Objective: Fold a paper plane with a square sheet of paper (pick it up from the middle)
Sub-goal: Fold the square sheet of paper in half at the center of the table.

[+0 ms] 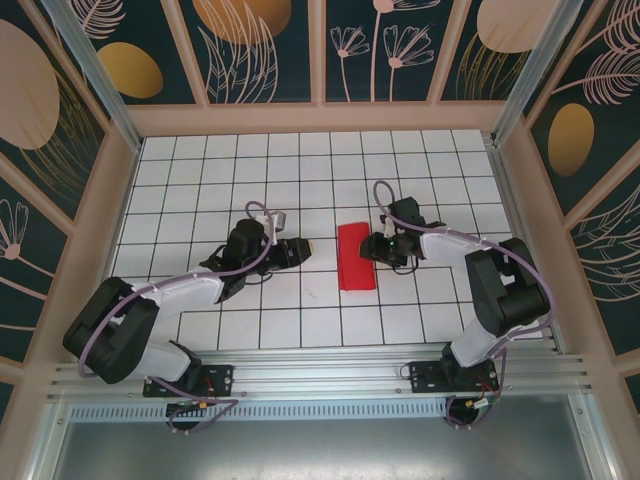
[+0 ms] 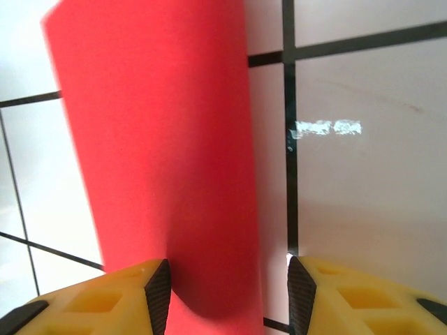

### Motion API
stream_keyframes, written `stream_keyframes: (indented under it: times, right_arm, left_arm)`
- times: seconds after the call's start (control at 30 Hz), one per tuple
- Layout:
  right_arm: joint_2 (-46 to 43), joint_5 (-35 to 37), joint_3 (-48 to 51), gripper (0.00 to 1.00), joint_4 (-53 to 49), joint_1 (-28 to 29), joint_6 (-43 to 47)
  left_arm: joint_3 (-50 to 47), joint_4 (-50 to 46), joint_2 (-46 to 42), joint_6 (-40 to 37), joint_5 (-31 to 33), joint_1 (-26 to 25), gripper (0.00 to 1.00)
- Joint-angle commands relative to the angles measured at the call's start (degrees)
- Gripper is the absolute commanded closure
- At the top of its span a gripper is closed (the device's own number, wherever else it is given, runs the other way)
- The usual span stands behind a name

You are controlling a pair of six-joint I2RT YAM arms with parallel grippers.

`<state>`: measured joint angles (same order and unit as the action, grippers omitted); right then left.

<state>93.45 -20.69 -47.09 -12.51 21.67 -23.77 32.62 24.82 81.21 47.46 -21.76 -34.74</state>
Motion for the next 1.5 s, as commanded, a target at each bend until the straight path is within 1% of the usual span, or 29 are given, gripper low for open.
stream_keyframes:
  times: [0.0, 0.2, 0.63, 0.8, 0.93, 1.1, 1.27, 1.47]
  right_arm:
    - [1.5, -0.2, -0.9, 0.50, -1.4, -0.4, 1.4]
    - [1.3, 0.1, 0.0, 0.49, 1.4, -0.4, -1.9]
    - [-0.1, -0.8, 1.3, 0.47, 4.2, -0.2, -4.9]
    - [0.4, -0.9, 0.8, 0.46, 3.9, 0.1, -4.6]
    - [1.2, -0.8, 0.0, 0.47, 2.1, 0.4, -2.8]
    - [1.7, -2.4, -1.1, 0.47, 0.6, 0.4, -0.2]
    - [2.4, -2.4, -2.3, 0.48, 0.0, 0.6, 0.1]
    - [2.6, -0.3, -2.6, 0.47, 0.4, 0.6, -1.9]
  left_arm:
    - [1.8, 3.7, 1.9, 2.8, 3.1, -1.4, 0.53]
    - [2.3, 5.6, 4.3, 4.6, 4.0, -2.9, 0.53]
    - [3.6, 5.9, 6.0, 4.6, 3.4, -3.1, 0.53]
    - [3.6, 5.9, 6.2, 4.5, 3.1, -3.1, 0.53]
    - [3.5, 5.9, 6.3, 4.6, 2.9, -3.1, 0.53]
    - [3.6, 6.0, 6.5, 4.4, 2.7, -3.1, 0.53]
    - [3.8, 6.2, 7.1, 4.5, 2.4, -3.1, 0.53]
    - [4.3, 6.4, 7.3, 4.5, 2.1, -3.1, 0.53]
